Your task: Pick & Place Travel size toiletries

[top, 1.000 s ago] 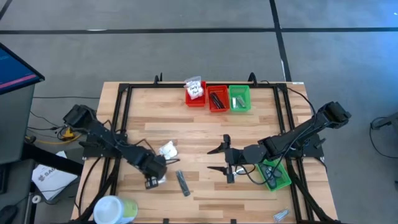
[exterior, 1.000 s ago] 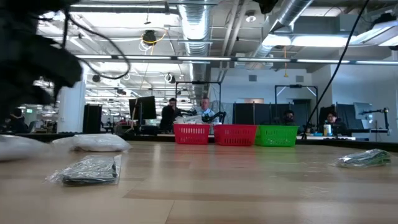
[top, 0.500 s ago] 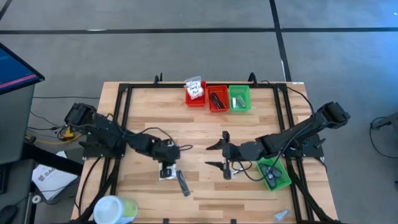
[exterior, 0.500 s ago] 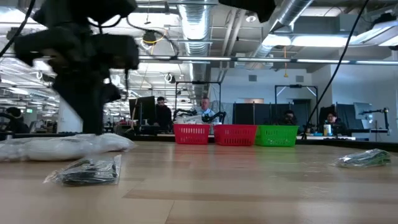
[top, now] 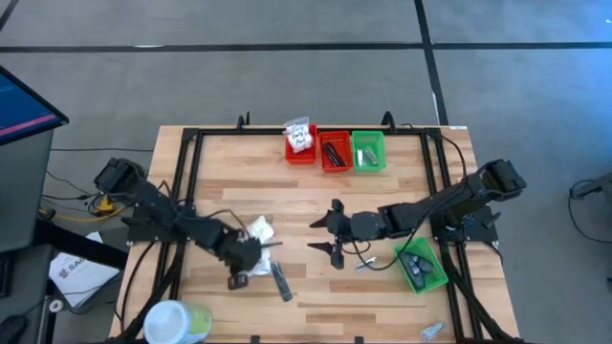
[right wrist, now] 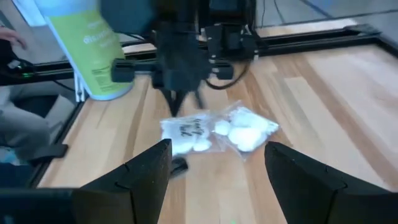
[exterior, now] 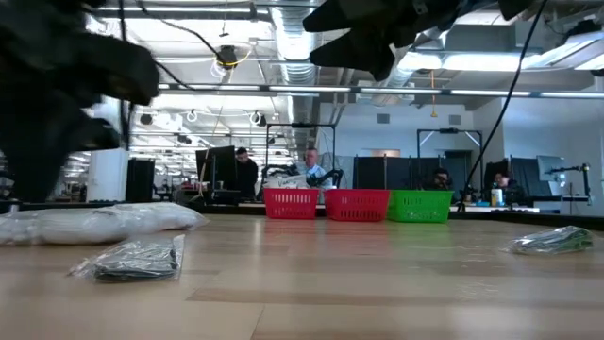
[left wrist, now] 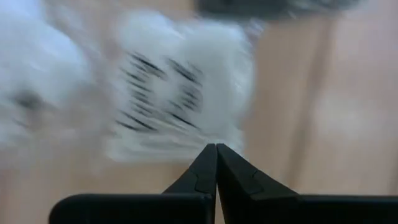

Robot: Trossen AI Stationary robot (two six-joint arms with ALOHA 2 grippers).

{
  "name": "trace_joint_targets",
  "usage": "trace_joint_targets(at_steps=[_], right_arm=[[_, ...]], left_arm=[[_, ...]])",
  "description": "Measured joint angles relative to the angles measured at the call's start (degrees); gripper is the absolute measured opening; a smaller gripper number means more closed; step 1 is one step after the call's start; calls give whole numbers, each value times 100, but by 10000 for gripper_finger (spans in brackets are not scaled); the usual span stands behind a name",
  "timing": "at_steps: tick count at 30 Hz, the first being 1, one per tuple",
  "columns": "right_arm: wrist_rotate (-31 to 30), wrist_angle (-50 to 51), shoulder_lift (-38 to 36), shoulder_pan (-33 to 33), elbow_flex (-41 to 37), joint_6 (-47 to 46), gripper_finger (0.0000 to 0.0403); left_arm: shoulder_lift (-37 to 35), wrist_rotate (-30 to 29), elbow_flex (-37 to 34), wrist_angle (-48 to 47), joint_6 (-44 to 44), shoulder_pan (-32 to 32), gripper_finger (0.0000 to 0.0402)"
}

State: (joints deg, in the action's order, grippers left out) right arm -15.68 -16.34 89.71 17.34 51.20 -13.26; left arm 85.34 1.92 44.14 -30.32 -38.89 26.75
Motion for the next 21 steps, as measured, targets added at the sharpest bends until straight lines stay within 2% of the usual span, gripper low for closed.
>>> trace_joint_targets(at_steps=[5, 11, 18, 21], right_arm=[[95, -148, 0, -15, 2, -33, 248], [107, -216, 0, -13, 2, -37, 248], [107, -176, -2, -15, 2, -35, 248], [107, -151, -2, -15, 2, -35, 248]], left_arm=[[39, 89, -17, 54, -583, 414, 1], [382, 128, -251, 37, -722, 239, 1], [566, 350, -284, 231, 1, -280, 1], [590, -77, -140, 560, 455, -537, 1]])
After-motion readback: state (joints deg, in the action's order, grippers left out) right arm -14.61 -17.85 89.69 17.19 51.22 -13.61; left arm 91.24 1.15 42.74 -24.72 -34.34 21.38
